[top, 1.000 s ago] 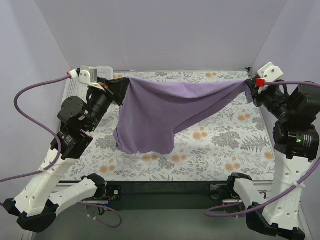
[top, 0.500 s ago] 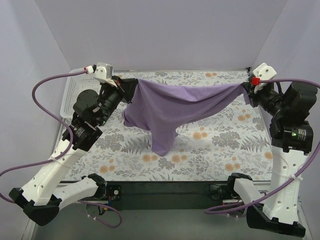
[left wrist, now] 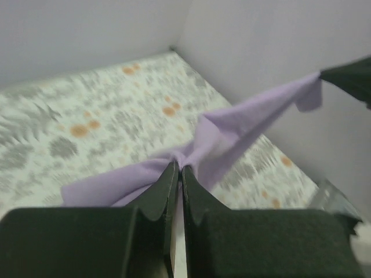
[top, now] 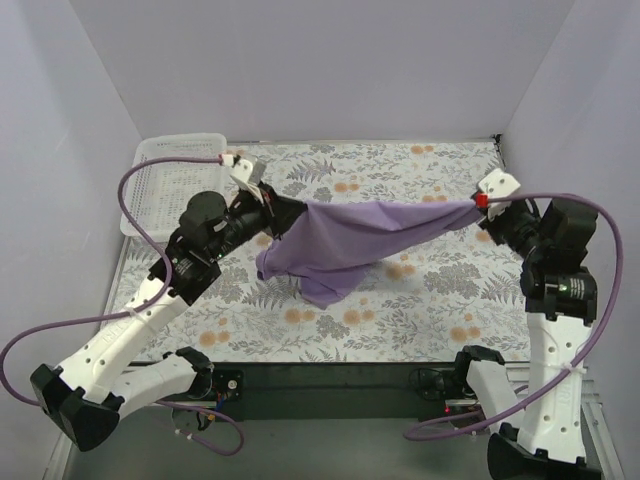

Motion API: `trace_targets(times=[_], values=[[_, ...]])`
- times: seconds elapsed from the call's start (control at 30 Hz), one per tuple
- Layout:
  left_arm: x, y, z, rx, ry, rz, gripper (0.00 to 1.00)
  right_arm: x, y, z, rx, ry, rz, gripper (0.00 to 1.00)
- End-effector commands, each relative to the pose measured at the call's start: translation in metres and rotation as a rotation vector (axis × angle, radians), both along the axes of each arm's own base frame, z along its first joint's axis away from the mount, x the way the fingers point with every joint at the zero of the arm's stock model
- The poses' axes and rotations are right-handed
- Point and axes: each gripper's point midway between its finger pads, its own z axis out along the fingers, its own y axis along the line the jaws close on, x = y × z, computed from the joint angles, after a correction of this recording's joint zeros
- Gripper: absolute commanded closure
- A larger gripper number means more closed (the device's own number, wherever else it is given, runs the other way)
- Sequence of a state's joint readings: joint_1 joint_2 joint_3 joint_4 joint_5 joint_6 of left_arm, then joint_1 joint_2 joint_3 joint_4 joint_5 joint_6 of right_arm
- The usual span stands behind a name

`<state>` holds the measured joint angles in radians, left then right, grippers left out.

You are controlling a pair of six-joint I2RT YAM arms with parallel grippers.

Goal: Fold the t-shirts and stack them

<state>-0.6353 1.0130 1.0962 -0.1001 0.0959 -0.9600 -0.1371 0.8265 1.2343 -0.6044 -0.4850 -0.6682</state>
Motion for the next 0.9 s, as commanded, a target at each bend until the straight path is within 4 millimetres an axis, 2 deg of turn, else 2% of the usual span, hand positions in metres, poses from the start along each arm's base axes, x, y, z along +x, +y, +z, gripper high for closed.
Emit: trace_targets(times=[0.0, 0.03, 0.07, 0.1, 0.13, 0.17, 0.2, 0.23, 0.27, 0.33, 0.37, 0.4, 0.43, 0.47, 0.5, 0.53, 0.57, 0.7, 0.73, 0.77, 0.83, 0.87], values=[[-0.071, -0.034, -0.07, 0.005, 0.248, -0.389, 1.0, -0.013, -0.023, -0.046, -0.17, 0.027, -0.071, 0.99], [-0.085, -0.038, -0.091, 0.008, 0.327, -0.448, 1.0, -0.019, -0.028, -0.076, -0.213, 0.063, -0.077, 0.99], [-0.097, -0.041, -0.108, -0.006, 0.418, -0.485, 1.0, -0.023, -0.035, -0.096, -0.244, 0.099, -0.107, 0.99], [-0.125, -0.046, -0.144, 0.02, 0.537, -0.572, 1.0, -0.027, -0.038, -0.111, -0.262, 0.126, -0.116, 0.99], [-0.139, -0.049, -0.159, 0.034, 0.588, -0.61, 1.0, -0.031, -0.041, -0.126, -0.286, 0.149, -0.115, 0.99], [-0.153, -0.052, -0.173, 0.046, 0.653, -0.634, 1.0, -0.037, -0.043, -0.15, -0.297, 0.194, -0.122, 0.99], [-0.176, -0.052, -0.2, 0.093, 0.733, -0.671, 1.0, -0.04, -0.044, -0.159, -0.299, 0.21, -0.123, 0.99], [-0.185, -0.052, -0.21, 0.111, 0.775, -0.684, 0.98, -0.043, -0.044, -0.167, -0.3, 0.228, -0.121, 0.99], [-0.191, -0.051, -0.219, 0.132, 0.813, -0.687, 0.85, -0.045, -0.042, -0.177, -0.293, 0.251, -0.109, 0.9], [-0.194, -0.046, -0.235, 0.184, 0.866, -0.652, 0.73, -0.046, -0.038, -0.183, -0.273, 0.28, -0.093, 0.79], [-0.189, -0.044, -0.232, 0.194, 0.845, -0.622, 0.68, -0.045, -0.033, -0.181, -0.249, 0.281, -0.073, 0.67], [-0.18, -0.041, -0.232, 0.212, 0.818, -0.567, 0.56, -0.044, -0.03, -0.18, -0.238, 0.282, -0.063, 0.59], [-0.169, -0.038, -0.222, 0.223, 0.79, -0.503, 0.51, -0.043, -0.027, -0.181, -0.221, 0.296, -0.048, 0.51], [-0.145, -0.03, -0.22, 0.237, 0.732, -0.36, 0.46, -0.043, -0.019, -0.18, -0.187, 0.299, -0.013, 0.35], [-0.136, -0.023, -0.219, 0.257, 0.72, -0.287, 0.39, -0.042, -0.014, -0.177, -0.168, 0.298, 0.007, 0.26], [-0.123, -0.019, -0.209, 0.255, 0.688, -0.225, 0.36, -0.041, -0.009, -0.18, -0.139, 0.32, 0.031, 0.19], [-0.104, -0.01, -0.212, 0.279, 0.659, -0.111, 0.35, -0.042, 0.003, -0.18, -0.096, 0.329, 0.088, 0.13], [-0.057, 0.011, -0.226, 0.303, 0.69, 0.066, 0.34, -0.04, 0.032, -0.191, 0.07, 0.436, 0.212, 0.13], [-0.044, 0.012, -0.226, 0.282, 0.688, 0.091, 0.36, -0.038, 0.036, -0.197, 0.12, 0.492, 0.219, 0.14], [-0.034, 0.015, -0.234, 0.278, 0.717, 0.109, 0.39, -0.037, 0.042, -0.197, 0.157, 0.512, 0.242, 0.18], [-0.008, 0.022, -0.233, 0.205, 0.735, 0.13, 0.42, -0.028, 0.044, -0.203, 0.217, 0.558, 0.224, 0.21], [-0.001, 0.022, -0.243, 0.202, 0.766, 0.132, 0.45, -0.025, 0.043, -0.204, 0.231, 0.564, 0.215, 0.22]])
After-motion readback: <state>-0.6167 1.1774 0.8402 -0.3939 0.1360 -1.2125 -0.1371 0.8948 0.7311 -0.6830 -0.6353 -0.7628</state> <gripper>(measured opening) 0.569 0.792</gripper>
